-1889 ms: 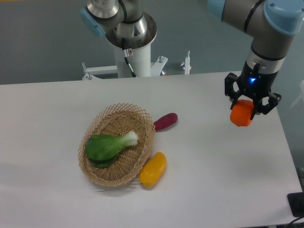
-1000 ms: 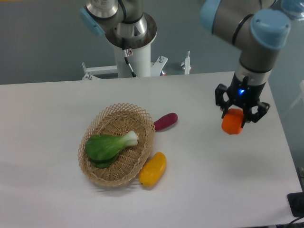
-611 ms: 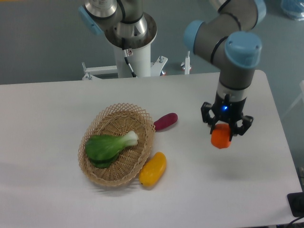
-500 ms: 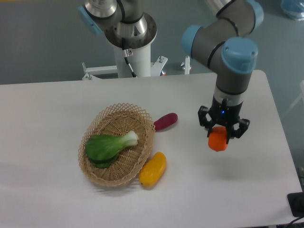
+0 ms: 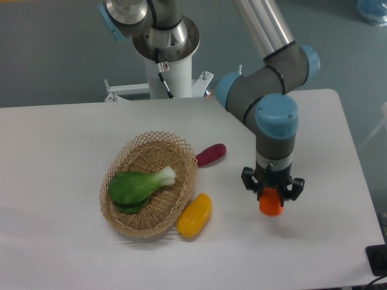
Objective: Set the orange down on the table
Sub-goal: 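Carry the held orange with the gripper down toward the yellow mango, then lower the orange onto the table and open the gripper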
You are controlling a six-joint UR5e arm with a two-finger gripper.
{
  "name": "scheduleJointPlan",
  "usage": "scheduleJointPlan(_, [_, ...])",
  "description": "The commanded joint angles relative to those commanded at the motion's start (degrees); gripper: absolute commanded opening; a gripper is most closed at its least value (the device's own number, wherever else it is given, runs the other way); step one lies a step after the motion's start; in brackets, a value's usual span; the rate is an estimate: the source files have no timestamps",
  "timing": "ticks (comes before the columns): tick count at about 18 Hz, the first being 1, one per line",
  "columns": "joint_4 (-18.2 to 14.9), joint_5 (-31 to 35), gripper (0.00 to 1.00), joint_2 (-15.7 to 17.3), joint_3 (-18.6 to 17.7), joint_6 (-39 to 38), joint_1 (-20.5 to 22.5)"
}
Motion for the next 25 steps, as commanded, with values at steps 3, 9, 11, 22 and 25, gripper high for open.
scheduleJointPlan(3, [0.0, 0.4, 0.42, -1.7, -0.3, -1.7, -1.6])
scheduleJointPlan(9, [0.0, 0.5, 0.41, -2.3, -1.2, -1.3, -2.4])
scheduleJointPlan(11, [0.0, 0.5, 0.42, -2.6, -1.2, -1.2, -2.5])
scheduleJointPlan(22, [0.0, 0.6, 0.85, -2.6, -1.1, -1.2, -3.0])
scheduleJointPlan(25, [0.0, 0.5, 1.00, -1.5, -0.6, -1.1, -3.0])
